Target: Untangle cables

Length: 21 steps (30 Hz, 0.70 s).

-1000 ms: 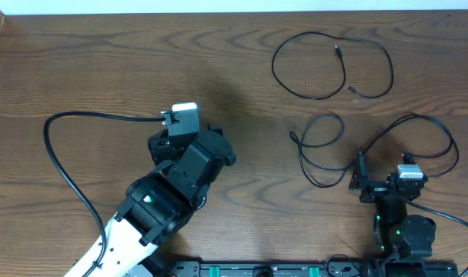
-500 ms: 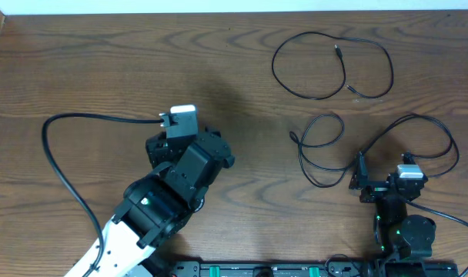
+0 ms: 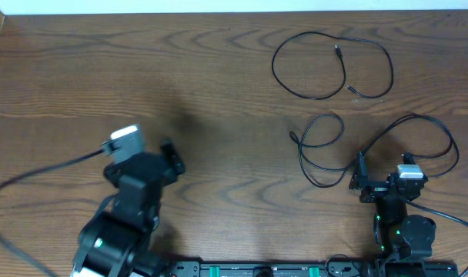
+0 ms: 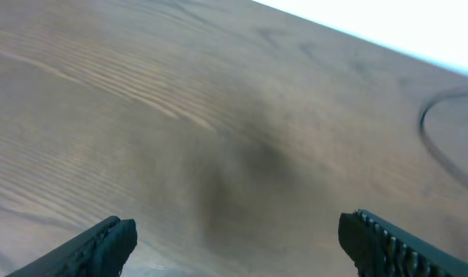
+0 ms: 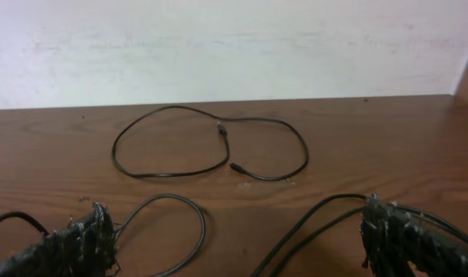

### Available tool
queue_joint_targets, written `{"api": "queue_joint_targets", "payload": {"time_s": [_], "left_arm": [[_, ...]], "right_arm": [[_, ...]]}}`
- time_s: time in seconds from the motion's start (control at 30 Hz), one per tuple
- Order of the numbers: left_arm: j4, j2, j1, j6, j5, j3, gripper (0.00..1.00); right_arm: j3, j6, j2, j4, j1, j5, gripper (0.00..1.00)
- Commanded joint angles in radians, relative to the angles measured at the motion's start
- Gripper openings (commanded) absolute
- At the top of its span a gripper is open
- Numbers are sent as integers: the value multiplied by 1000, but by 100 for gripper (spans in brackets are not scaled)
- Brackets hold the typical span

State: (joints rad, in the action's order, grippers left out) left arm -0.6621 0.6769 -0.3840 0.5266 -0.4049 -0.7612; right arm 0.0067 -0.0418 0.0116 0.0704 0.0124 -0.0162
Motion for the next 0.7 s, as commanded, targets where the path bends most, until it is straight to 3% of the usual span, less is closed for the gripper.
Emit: {"api": "queue_joint_targets", "payload": {"time_s": [0.0,0.37,0.67], "left_arm": [[18,-99,82,2,104,63,90],[21,-495,273,2,117,314,91],[89,-676,288,1,117,450,90]], "right_arm": [[-1,-10,-6,4,-7,-7,99],[-1,-10,-6,3,-7,-7,99],[-1,-10,-6,3,-7,-7,99]]}}
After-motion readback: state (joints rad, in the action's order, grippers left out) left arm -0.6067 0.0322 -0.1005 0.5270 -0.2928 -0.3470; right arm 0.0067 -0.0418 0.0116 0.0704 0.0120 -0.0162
